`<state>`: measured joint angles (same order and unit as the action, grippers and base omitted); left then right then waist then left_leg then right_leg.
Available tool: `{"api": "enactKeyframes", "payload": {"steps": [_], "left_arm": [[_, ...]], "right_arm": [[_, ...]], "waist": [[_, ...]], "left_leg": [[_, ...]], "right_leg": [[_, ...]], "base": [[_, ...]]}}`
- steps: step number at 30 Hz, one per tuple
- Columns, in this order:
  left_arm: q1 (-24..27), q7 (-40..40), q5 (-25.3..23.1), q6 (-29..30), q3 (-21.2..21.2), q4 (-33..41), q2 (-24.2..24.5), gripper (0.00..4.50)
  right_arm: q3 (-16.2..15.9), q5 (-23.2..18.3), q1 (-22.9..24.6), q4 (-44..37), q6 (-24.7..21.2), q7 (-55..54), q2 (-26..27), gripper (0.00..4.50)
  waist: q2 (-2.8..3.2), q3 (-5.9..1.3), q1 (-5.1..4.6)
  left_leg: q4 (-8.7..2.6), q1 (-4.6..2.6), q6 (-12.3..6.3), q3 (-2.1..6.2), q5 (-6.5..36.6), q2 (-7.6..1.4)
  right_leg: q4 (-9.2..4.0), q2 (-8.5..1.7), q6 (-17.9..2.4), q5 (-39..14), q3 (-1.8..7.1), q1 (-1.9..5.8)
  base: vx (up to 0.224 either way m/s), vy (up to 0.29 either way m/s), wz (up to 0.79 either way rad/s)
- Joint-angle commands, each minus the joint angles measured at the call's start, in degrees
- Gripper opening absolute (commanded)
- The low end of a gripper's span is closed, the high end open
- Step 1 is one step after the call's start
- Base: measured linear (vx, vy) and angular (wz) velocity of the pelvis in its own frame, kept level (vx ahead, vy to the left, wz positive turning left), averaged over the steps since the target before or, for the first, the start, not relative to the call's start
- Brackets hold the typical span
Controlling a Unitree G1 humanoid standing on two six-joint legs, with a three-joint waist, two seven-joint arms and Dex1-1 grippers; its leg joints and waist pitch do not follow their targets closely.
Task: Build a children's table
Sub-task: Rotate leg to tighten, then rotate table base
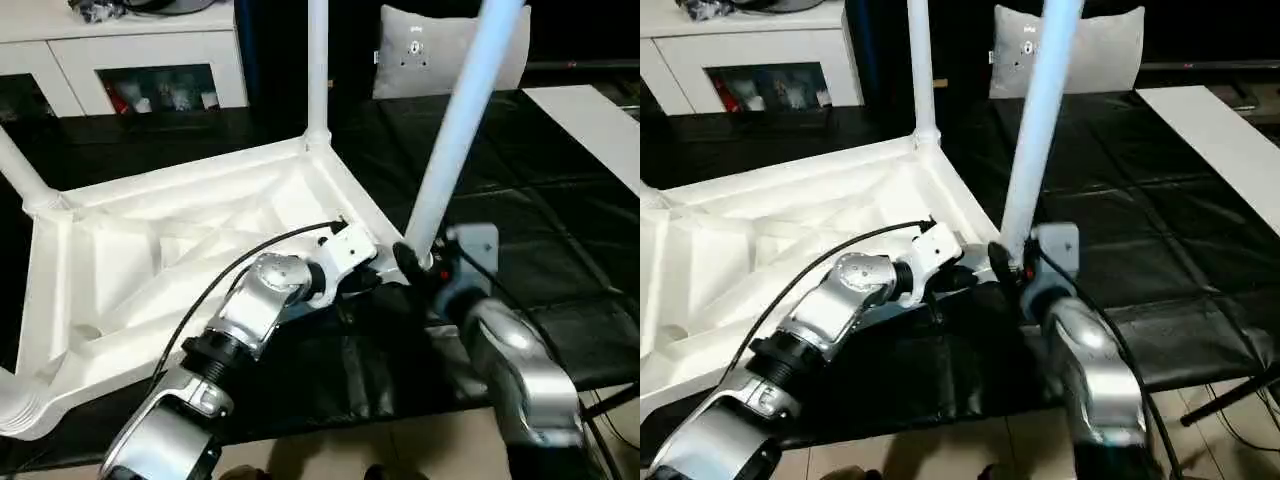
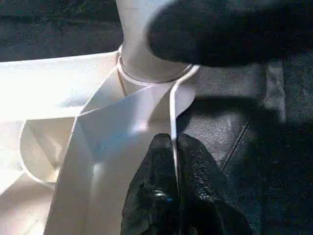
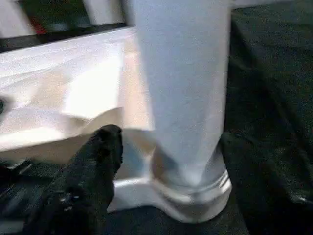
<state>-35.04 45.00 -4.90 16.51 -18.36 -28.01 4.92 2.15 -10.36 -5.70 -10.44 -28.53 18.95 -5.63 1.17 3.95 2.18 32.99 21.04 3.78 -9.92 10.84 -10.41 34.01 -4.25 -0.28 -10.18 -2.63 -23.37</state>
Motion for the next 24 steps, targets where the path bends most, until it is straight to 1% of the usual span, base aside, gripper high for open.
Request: {"api": "enactKeyframes", "payload": {"steps": [1, 2, 3, 4, 5, 6, 7, 8, 9, 11, 12, 13, 14, 15, 16, 17, 18, 19, 20, 21, 22, 23, 24], "left_arm": [[1.4, 2.3, 4.4, -1.7, 2.6, 4.9, 0.1, 0.00], [1.8, 2.7, 4.9, -1.3, 2.8, 5.9, 0.4, 0.27], [2.3, 3.1, 5.3, -0.6, 2.9, 7.1, 0.8, 0.44], [2.5, 3.3, 5.5, -0.3, 2.9, 7.6, 1.0, 0.44], [3.0, 3.5, 5.9, 0.4, 3.0, 8.7, 1.4, 0.55], [3.9, 4.2, 6.0, 1.3, 2.8, 10.8, 2.5, 0.57], [4.9, 4.6, 5.9, 2.1, 2.6, 13.0, 3.8, 0.61], [6.6, 5.6, 6.0, 4.3, 2.8, 17.1, 6.1, 0.77], [6.7, 5.7, 6.0, 4.4, 2.8, 17.3, 6.3, 0.88], [8.5, 6.6, 5.9, 6.5, 3.5, 21.8, 8.8, 0.99], [10.7, 7.8, 6.9, 9.0, 4.8, 26.6, 11.8, 1.03], [11.9, 8.5, 7.7, 10.2, 5.5, 28.9, 13.3, 1.09], [12.6, 9.0, 8.2, 10.9, 5.9, 30.4, 14.2, 1.20], [14.0, 10.2, 9.7, 12.2, 6.7, 33.4, 16.2, 1.32], [15.2, 11.2, 11.2, 13.7, 7.4, 36.0, 17.8, 1.32], [15.3, 11.2, 11.3, 13.8, 7.5, 36.2, 17.9, 1.32], [16.2, 12.0, 12.6, 15.2, 8.0, 38.4, 19.2, 1.39], [17.2, 13.4, 14.1, 16.6, 8.7, 40.8, 20.9, 1.58], [18.7, 15.7, 16.3, 19.1, 9.4, 44.0, 23.5, 1.58], [19.0, 16.1, 16.8, 19.7, 9.6, 44.7, 24.1, 1.69], [20.3, 18.0, 18.4, 22.0, 10.1, 47.6, 26.5, 1.75], [22.3, 20.1, 19.2, 24.5, 9.9, 50.5, 30.1, 1.81], [23.3, 20.6, 19.2, 25.4, 9.6, 51.8, 31.8, 1.90]], "right_arm": [[-1.4, -2.3, 1.1, -4.2, -0.5, 4.3, -1.7, 3.78], [-1.6, -2.7, 1.6, -5.0, -0.8, 5.1, -2.3, 3.86], [-1.7, -3.0, 1.9, -5.7, -1.0, 5.8, -3.0, 3.90], [-1.8, -3.1, 2.0, -6.0, -1.1, 6.0, -3.4, 3.90], [-1.9, -3.3, 2.3, -6.5, -1.3, 6.6, -4.0, 3.98], [-2.3, -3.4, 2.8, -7.6, -1.7, 7.8, -5.5, 4.10], [-2.4, -4.1, 3.4, -8.8, -2.3, 9.1, -6.9, 4.21], [-2.5, -5.5, 4.2, -10.7, -3.9, 11.3, -8.8, 4.33], [-2.5, -5.6, 4.2, -10.8, -4.0, 11.5, -8.9, 4.36], [-3.0, -6.9, 4.5, -12.3, -5.1, 13.2, -10.3, 4.47], [-3.9, -7.5, 4.1, -12.8, -5.6, 14.2, -10.6, 4.49], [-4.4, -7.4, 3.7, -12.8, -5.8, 14.3, -10.4, 4.50], [-4.8, -7.3, 3.4, -12.7, -5.8, 14.2, -10.2, 4.50], [-5.4, -7.2, 2.6, -12.2, -5.9, 13.7, -9.7, 4.50], [-5.9, -7.1, 1.9, -11.6, -5.7, 13.2, -9.3, 4.50], [-5.9, -7.1, 1.8, -11.6, -5.7, 13.2, -9.2, 4.50], [-6.4, -6.8, 1.1, -10.9, -5.4, 12.7, -8.8, 4.50], [-6.9, -6.1, 0.1, -9.6, -5.1, 11.7, -8.2, 4.50], [-7.4, -4.8, -1.7, -7.2, -4.8, 9.8, -6.6, 4.50], [-7.5, -4.6, -2.1, -6.7, -4.8, 9.4, -6.3, 4.50], [-7.8, -3.7, -3.7, -4.6, -4.9, 7.7, -4.8, 4.50], [-8.5, -2.3, -6.3, -0.8, -4.7, 5.4, -2.5, 4.50], [-9.0, -1.5, -7.6, 1.1, -4.1, 4.4, -1.7, 4.50]], "waist": [[-1.24, -3.22, 0.52], [-1.20, -3.30, 0.41], [-1.19, -3.28, 0.30], [-1.09, -3.36, 0.34], [-1.10, -3.35, 0.35], [-1.32, -3.37, 0.42], [-1.24, -3.46, 0.56], [-1.21, -3.23, 0.53], [-1.19, -3.28, 0.46], [-1.20, -3.15, 0.32], [-1.39, -3.01, 0.31], [-1.23, -3.04, 0.32], [-0.96, -2.82, 0.19], [-0.98, -2.72, 0.06], [-1.22, -2.69, 0.20], [-1.10, -2.68, 0.17], [-1.08, -2.43, 0.12], [-1.12, -2.63, 0.26], [-0.95, -2.60, 0.08], [-0.88, -2.49, 0.09], [-0.94, -2.56, 0.02], [-1.32, -2.62, -0.10], [-1.44, -2.54, -0.32]], "left_leg": [[-3.73, 0.26, -4.12, 0.62, 9.4, -2.02], [-3.68, 0.26, -4.25, 0.59, 9.3, -2.05], [-3.68, 0.31, -4.26, 0.60, 9.2, -2.02], [-3.58, 0.22, -4.13, 0.57, 9.1, -2.02], [-3.58, 0.24, -4.22, 0.52, 8.8, -2.05], [-3.50, 0.05, -4.31, 0.40, 8.4, -2.15], [-3.53, 0.18, -4.54, 0.58, 7.5, -2.35], [-3.52, 0.28, -5.02, 0.54, 7.4, -2.30], [-3.54, 0.30, -5.05, 0.57, 7.5, -2.31], [-3.53, 0.13, -4.83, 0.46, 8.5, -2.20], [-3.56, 0.15, -4.77, 0.41, 8.8, -2.16], [-3.75, 0.27, -4.15, 0.65, 8.6, -2.33], [-3.90, 0.01, -3.57, 0.56, 10.0, -2.35], [-3.87, -0.09, -3.37, 0.44, 10.8, -2.25], [-3.93, -0.27, -2.71, 0.50, 11.6, -2.33], [-4.04, -0.25, -2.28, 0.58, 11.7, -2.39], [-4.23, -0.23, -1.95, 0.54, 12.6, -2.31], [-4.21, -0.52, -1.12, 0.71, 12.5, -2.45], [-4.29, -0.33, -0.52, 0.70, 12.1, -2.34], [-4.41, -0.44, -0.42, 0.61, 12.4, -2.24], [-4.31, -0.57, 0.21, 0.59, 12.1, -2.28], [-4.32, -0.36, 0.06, 0.53, 11.1, -2.05], [-4.38, -0.31, 0.16, 0.52, 10.7, -2.02]], "right_leg": [[-4.58, -3.59, -9.0, -15.6, 2.24, 3.41], [-4.57, -3.56, -9.0, -15.5, 2.25, 3.25], [-4.54, -3.51, -9.1, -15.6, 2.23, 3.14], [-4.51, -3.64, -9.7, -15.5, 2.24, 3.11], [-4.51, -3.57, -10.0, -15.0, 2.28, 3.08], [-4.38, -3.40, -10.5, -13.6, 2.34, 2.82], [-3.84, -3.36, -10.9, -10.8, 2.31, 3.17], [-3.82, -3.28, -10.9, -9.8, 2.27, 3.11], [-3.66, -3.29, -11.0, -9.7, 2.24, 3.21], [-3.96, -3.31, -10.8, -12.0, 2.25, 2.96], [-4.16, -3.29, -10.5, -13.2, 2.27, 2.86], [-3.81, -3.52, -10.5, -13.8, 2.29, 3.05], [-4.16, -3.29, -10.1, -16.2, 2.22, 2.51], [-4.42, -3.17, -9.8, -17.3, 2.26, 2.38], [-4.38, -3.27, -9.7, -18.5, 2.33, 2.25], [-4.21, -3.31, -9.8, -18.7, 2.34, 2.24], [-4.56, -3.07, -9.1, -20.1, 2.35, 2.05], [-4.01, -3.23, -9.8, -19.0, 2.38, 2.00], [-3.72, -3.12, -10.1, -17.8, 2.35, 1.97], [-3.94, -2.92, -10.1, -17.7, 2.38, 1.79], [-3.67, -2.94, -10.3, -16.1, 2.43, 1.92], [-3.46, -2.93, -10.8, -14.9, 2.44, 2.08], [-3.37, -2.86, -10.9, -14.5, 2.40, 2.06]], "base": [[0.000, 0.000, 0.00], [0.000, 0.000, 0.00], [0.000, 0.000, 0.00], [0.000, 0.000, 0.00], [0.000, 0.000, 0.00], [0.000, 0.000, 0.00], [0.000, 0.000, 0.00], [0.000, 0.000, 0.00], [0.000, 0.000, 0.00], [0.000, 0.000, 0.00], [0.000, 0.000, 0.00], [0.000, 0.000, 0.00], [0.000, 0.000, 0.00], [0.000, 0.000, 0.00], [0.000, 0.000, 0.00], [0.000, 0.000, 0.00], [0.000, 0.000, 0.00], [0.000, 0.000, 0.00], [0.000, 0.000, 0.00], [0.000, 0.000, 0.00], [0.000, 0.000, 0.00], [0.000, 0.000, 0.00], [0.000, 0.000, 0.00]]}}
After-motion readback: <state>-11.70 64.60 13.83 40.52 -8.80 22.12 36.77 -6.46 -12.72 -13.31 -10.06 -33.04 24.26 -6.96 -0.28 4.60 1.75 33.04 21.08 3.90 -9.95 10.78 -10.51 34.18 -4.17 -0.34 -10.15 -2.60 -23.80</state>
